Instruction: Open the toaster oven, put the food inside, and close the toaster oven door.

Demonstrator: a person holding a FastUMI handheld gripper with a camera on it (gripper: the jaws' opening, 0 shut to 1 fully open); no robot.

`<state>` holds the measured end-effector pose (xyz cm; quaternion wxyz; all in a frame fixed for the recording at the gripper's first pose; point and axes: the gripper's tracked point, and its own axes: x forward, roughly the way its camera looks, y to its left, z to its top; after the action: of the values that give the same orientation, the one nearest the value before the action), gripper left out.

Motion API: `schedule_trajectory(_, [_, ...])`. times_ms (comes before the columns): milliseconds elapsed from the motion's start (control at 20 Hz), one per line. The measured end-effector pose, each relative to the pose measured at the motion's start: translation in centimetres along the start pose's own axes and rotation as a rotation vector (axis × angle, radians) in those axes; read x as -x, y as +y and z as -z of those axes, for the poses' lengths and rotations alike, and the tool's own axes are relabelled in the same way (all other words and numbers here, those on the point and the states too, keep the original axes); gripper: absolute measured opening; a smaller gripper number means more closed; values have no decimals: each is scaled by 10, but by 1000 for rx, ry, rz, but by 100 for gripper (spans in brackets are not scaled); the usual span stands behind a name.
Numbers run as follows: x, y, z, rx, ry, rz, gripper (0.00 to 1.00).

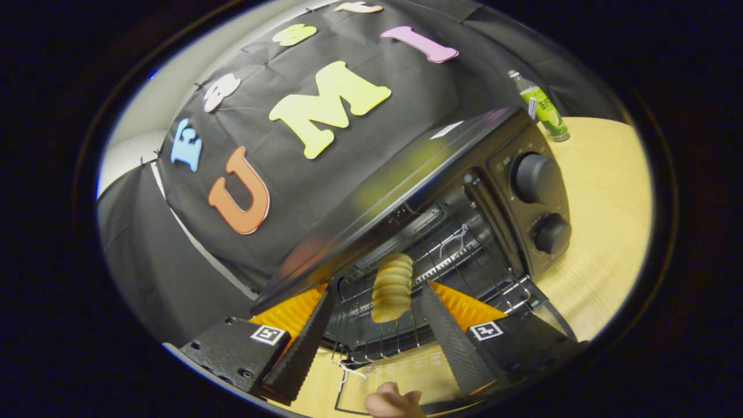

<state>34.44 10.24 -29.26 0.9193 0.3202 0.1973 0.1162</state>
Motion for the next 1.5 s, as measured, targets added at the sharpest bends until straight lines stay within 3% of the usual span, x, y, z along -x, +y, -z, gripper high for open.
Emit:
schedule_trajectory(350, [51, -12, 5, 75, 84, 163, 100])
schedule_trajectory(550, [66, -8, 25, -25, 216, 131, 100])
schedule_trajectory(700, [85, -49, 54, 187, 419, 310, 100])
schedule_trajectory(950, [98, -51, 70, 484, 456, 350, 100])
schedule_trajectory(1200, [123, -44, 108, 593, 542, 382, 100])
schedule_trajectory(1500, [138, -45, 149, 592, 601, 399, 100])
